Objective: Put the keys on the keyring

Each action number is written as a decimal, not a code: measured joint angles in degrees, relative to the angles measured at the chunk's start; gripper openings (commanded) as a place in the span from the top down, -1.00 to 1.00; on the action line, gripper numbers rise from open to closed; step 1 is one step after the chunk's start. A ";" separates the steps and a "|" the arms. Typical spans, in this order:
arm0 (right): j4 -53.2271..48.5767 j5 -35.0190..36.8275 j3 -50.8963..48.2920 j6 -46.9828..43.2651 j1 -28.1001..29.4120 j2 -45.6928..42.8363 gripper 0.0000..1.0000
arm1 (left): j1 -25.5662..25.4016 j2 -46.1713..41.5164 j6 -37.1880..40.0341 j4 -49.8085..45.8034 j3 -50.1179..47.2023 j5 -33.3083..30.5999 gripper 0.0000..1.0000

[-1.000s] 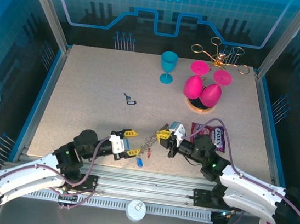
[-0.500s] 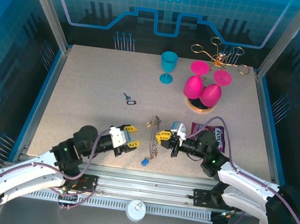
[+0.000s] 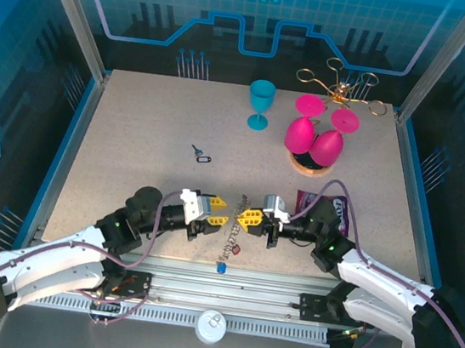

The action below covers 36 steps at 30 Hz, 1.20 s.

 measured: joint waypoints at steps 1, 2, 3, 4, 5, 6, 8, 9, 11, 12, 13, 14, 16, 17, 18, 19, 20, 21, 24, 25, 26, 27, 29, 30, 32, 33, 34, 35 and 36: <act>0.00 -0.09 0.07 -0.04 0.00 0.20 1.00 | 0.07 0.42 -0.26 0.57 0.00 0.39 0.33; 0.00 -0.17 0.20 -0.07 0.00 0.44 1.00 | 0.11 0.83 -0.42 1.18 0.00 0.76 0.33; 0.02 -0.20 0.28 -0.15 0.00 0.61 1.00 | 0.13 1.27 -0.50 1.79 0.00 1.09 0.34; 0.02 -0.24 0.37 -0.22 0.00 0.72 1.00 | 0.22 1.68 -0.66 2.38 -0.02 1.51 0.34; 0.07 -0.33 0.46 -0.22 0.00 0.85 1.00 | 0.37 2.12 -0.87 2.91 -0.02 1.92 0.36; 0.24 -0.42 0.48 -0.22 0.00 0.96 1.00 | 0.46 2.51 -1.16 3.28 -0.02 2.19 0.38; 0.48 -0.61 0.52 -0.22 0.00 1.20 1.00 | 0.63 3.19 -1.66 3.96 -0.13 2.75 0.45; 0.66 -0.70 0.55 -0.22 0.00 1.40 1.00 | 0.70 3.50 -1.79 4.22 -0.20 3.02 0.49; 0.92 -0.87 0.59 -0.20 0.00 1.77 1.00 | 0.83 3.87 -1.88 4.57 -0.42 3.48 0.52; 0.98 -1.03 0.59 -0.20 0.00 1.99 1.00 | 0.87 4.00 -1.92 4.81 -0.52 3.74 0.52; 1.14 -1.05 0.59 -0.20 0.00 2.14 1.00 | 0.98 4.15 -1.92 5.01 -0.57 4.04 0.53; 1.31 -1.05 0.59 -0.17 0.00 2.34 1.00 | 1.11 4.35 -1.92 5.27 -0.63 4.28 0.55; 1.51 -1.16 0.79 -0.17 0.02 2.69 1.00 | 1.27 4.83 -1.95 5.62 -0.72 4.79 0.57; 1.77 -1.29 0.96 -0.17 0.02 2.99 1.00 | 1.33 5.09 -1.95 5.66 -0.76 5.07 0.59; 1.81 -1.38 1.20 -0.17 0.02 3.21 1.00 | 1.46 5.38 -1.99 5.90 -0.81 5.27 0.62; 2.01 -1.36 1.25 -0.15 0.02 3.45 1.00 | 1.55 5.57 -2.12 6.21 -0.81 5.40 0.66; 2.23 -1.29 1.29 -0.13 0.02 3.72 1.00 | 1.70 5.77 -2.34 6.51 -0.87 5.64 0.69; 2.54 -1.22 1.33 0.00 0.02 3.98 1.00 | 1.81 5.97 -2.49 6.71 -0.90 5.84 0.70; 3.37 -0.98 1.33 0.26 0.02 4.87 1.00 | 2.10 6.51 -2.89 7.56 -1.18 6.43 0.87; 3.45 -0.98 1.33 0.26 0.00 5.09 1.00 | 2.21 6.62 -3.04 7.74 -1.25 6.58 0.94; 3.50 -0.76 1.33 0.26 0.00 5.27 1.00 | 2.38 6.75 -2.97 7.80 -1.27 6.64 1.00; 3.65 -0.37 1.33 0.26 0.00 5.38 1.00 | 2.56 6.86 -2.80 7.98 -1.29 6.67 1.00; 3.67 0.31 1.33 0.22 0.00 5.42 0.71 | 2.67 6.97 -2.78 8.04 -1.31 6.62 1.00; 3.43 0.61 1.33 0.17 0.02 5.38 0.53 | 2.67 6.97 -2.45 8.00 -1.31 6.47 1.00; 1.42 1.62 1.73 -0.85 0.02 4.85 0.37 | 2.64 6.95 -1.40 7.45 -1.29 6.05 1.00; -1.07 2.27 2.49 -2.27 0.07 4.07 0.35 | 2.64 6.95 -0.50 6.78 -1.29 5.51 1.00; -3.54 3.21 3.30 -3.61 0.11 3.21 0.34 | 2.64 6.91 0.42 5.55 -1.14 5.16 1.00; -6.51 4.31 4.42 -5.35 0.13 2.05 0.34 | 2.64 6.88 1.62 3.98 -0.83 4.81 1.00; -9.68 5.42 5.62 -7.23 0.13 0.79 0.35 | 2.64 6.88 2.97 1.95 -0.28 4.46 1.00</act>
